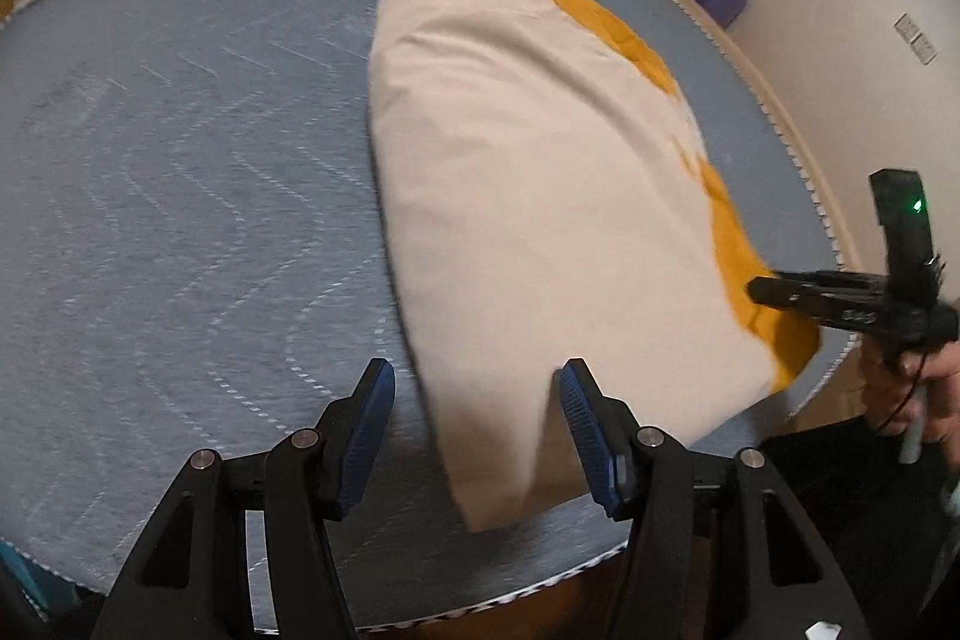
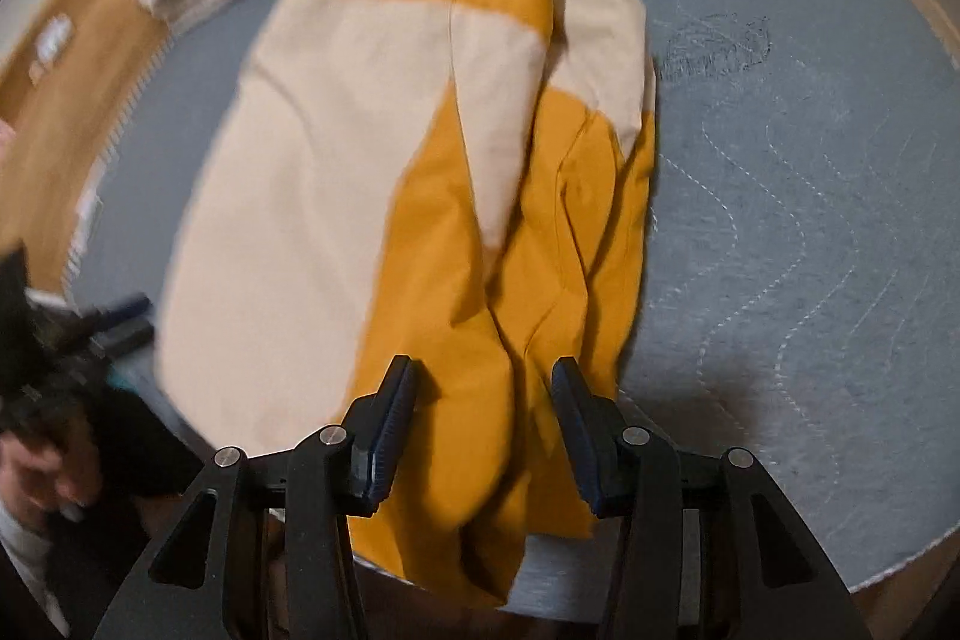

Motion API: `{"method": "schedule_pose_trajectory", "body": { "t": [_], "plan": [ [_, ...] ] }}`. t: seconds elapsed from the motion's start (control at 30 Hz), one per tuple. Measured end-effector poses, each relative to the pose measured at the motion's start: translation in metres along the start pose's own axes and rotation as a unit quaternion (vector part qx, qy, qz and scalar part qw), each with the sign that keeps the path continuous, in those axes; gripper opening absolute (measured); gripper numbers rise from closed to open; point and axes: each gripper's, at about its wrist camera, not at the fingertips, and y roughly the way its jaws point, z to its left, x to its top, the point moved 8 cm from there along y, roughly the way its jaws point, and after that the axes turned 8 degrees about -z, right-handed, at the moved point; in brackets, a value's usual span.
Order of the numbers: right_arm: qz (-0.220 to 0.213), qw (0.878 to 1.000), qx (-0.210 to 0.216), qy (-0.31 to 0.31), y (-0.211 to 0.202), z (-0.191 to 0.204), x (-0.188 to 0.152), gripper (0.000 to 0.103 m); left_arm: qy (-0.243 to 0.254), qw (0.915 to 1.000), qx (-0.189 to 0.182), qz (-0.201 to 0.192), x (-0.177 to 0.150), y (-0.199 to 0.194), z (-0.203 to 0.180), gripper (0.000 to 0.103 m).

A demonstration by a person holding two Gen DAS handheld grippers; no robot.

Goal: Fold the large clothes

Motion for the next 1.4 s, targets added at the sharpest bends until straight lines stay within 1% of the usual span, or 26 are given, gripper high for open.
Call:
{"method": "schedule_pose_trajectory", "body": {
  "t": [0.03, 0.07, 0.13, 0.17, 0.23, 0.27, 0.3, 0.33, 0.37, 0.43, 0.47, 0.53, 0.63, 0.73, 0.83, 0.9, 0.97, 1.03, 1.1, 1.13, 1.2, 1.23, 1.27, 1.33, 1.37, 1.4],
  "plan": [
    [-0.002, 1.0, 0.004, -0.004, -0.002, 0.003, 0.0, 0.022, -0.004, 0.9999, -0.009, 0.005, 0.002, 0.002, -0.001, 0.054],
    [-0.008, 1.0, 0.01, -0.003, -0.006, 0.004, 0.001, 0.013, -0.009, 0.9998, -0.015, 0.009, 0.0, 0.004, -0.003, 0.054],
    [-0.036, 0.999, 0.029, 0.009, -0.023, 0.005, 0.007, 0.006, -0.031, 0.9985, -0.037, 0.024, -0.005, 0.008, -0.005, 0.054],
    [-0.062, 0.997, 0.044, 0.025, -0.037, 0.003, 0.014, 0.005, -0.034, 0.9981, -0.042, 0.028, -0.005, 0.011, -0.007, 0.054],
    [-0.129, 0.985, 0.088, 0.071, -0.076, -0.005, 0.029, 0.004, -0.024, 0.9979, -0.047, 0.038, -0.009, 0.015, -0.015, 0.054],
    [-0.153, 0.981, 0.09, 0.08, -0.09, -0.011, 0.032, 0.003, -0.015, 0.9979, -0.047, 0.042, -0.011, 0.016, -0.019, 0.055],
    [-0.16, 0.981, 0.072, 0.078, -0.095, -0.018, 0.03, 0.003, -0.005, 0.9978, -0.046, 0.047, -0.013, 0.018, -0.023, 0.057],
    [-0.144, 0.987, 0.034, 0.069, -0.088, -0.026, 0.024, 0.003, 0.005, 0.9975, -0.044, 0.054, -0.016, 0.021, -0.026, 0.057],
    [-0.111, 0.992, 0.001, 0.065, -0.074, -0.034, 0.014, 0.003, 0.011, 0.9973, -0.041, 0.059, -0.019, 0.023, -0.029, 0.057],
    [-0.047, 0.996, -0.033, 0.067, -0.044, -0.046, -0.005, 0.003, 0.022, 0.9968, -0.037, 0.067, -0.021, 0.027, -0.033, 0.057],
    [-0.026, 0.997, -0.049, 0.051, -0.032, -0.047, -0.011, 0.003, 0.021, 0.9968, -0.037, 0.068, -0.021, 0.028, -0.034, 0.057],
    [-0.023, 0.998, -0.059, 0.029, -0.023, -0.045, -0.011, 0.003, 0.02, 0.9967, -0.037, 0.07, -0.021, 0.03, -0.034, 0.058],
    [0.003, 0.997, -0.062, 0.037, -0.006, -0.05, -0.018, 0.003, 0.022, 0.9949, -0.031, 0.094, -0.03, 0.04, -0.03, 0.059],
    [0.027, 0.996, -0.078, 0.016, 0.01, -0.05, -0.023, 0.003, 0.047, 0.9922, -0.006, 0.115, -0.041, 0.057, -0.029, 0.059],
    [0.042, 0.995, -0.092, 0.002, 0.022, -0.049, -0.025, 0.003, 0.06, 0.9903, 0.002, 0.125, -0.053, 0.064, -0.034, 0.061],
    [0.043, 0.994, -0.096, 0.002, 0.025, -0.049, -0.026, 0.003, 0.066, 0.9897, 0.004, 0.127, -0.052, 0.063, -0.039, 0.062],
    [0.037, 0.995, -0.097, 0.004, 0.023, -0.049, -0.025, 0.003, 0.059, 0.9895, -0.008, 0.132, -0.05, 0.058, -0.044, 0.061],
    [0.026, 0.995, -0.096, 0.005, 0.021, -0.049, -0.021, 0.003, 0.048, 0.9907, -0.032, 0.123, -0.043, 0.046, -0.045, 0.06],
    [0.017, 0.995, -0.097, 0.006, 0.015, -0.052, -0.022, 0.002, 0.056, 0.9915, -0.045, 0.108, -0.037, 0.033, -0.049, 0.058],
    [0.015, 0.995, -0.103, 0.006, 0.013, -0.057, -0.024, 0.001, 0.064, 0.9912, -0.044, 0.107, -0.038, 0.031, -0.048, 0.055],
    [0.02, 0.99, -0.138, 0.009, 0.01, -0.071, -0.027, 0.0, 0.073, 0.9883, -0.019, 0.132, -0.049, 0.042, -0.04, 0.05],
    [0.025, 0.99, -0.138, 0.025, 0.01, -0.086, -0.028, 0.0, 0.069, 0.9861, -0.003, 0.151, -0.057, 0.051, -0.034, 0.049],
    [0.023, 0.991, -0.127, 0.045, 0.007, -0.092, -0.03, 0.0, 0.067, 0.9848, 0.001, 0.16, -0.06, 0.055, -0.033, 0.049],
    [-0.008, 0.991, -0.115, 0.066, -0.006, -0.099, -0.022, 0.0, 0.078, 0.9834, 0.004, 0.164, -0.064, 0.057, -0.037, 0.049],
    [-0.041, 0.991, -0.104, 0.077, -0.018, -0.101, -0.013, 0.0, 0.085, 0.9831, 0.005, 0.162, -0.063, 0.056, -0.04, 0.049],
    [-0.068, 0.99, -0.089, 0.087, -0.028, -0.1, -0.007, 0.003, 0.088, 0.9832, 0.004, 0.16, -0.063, 0.055, -0.044, 0.049]
  ]
}}
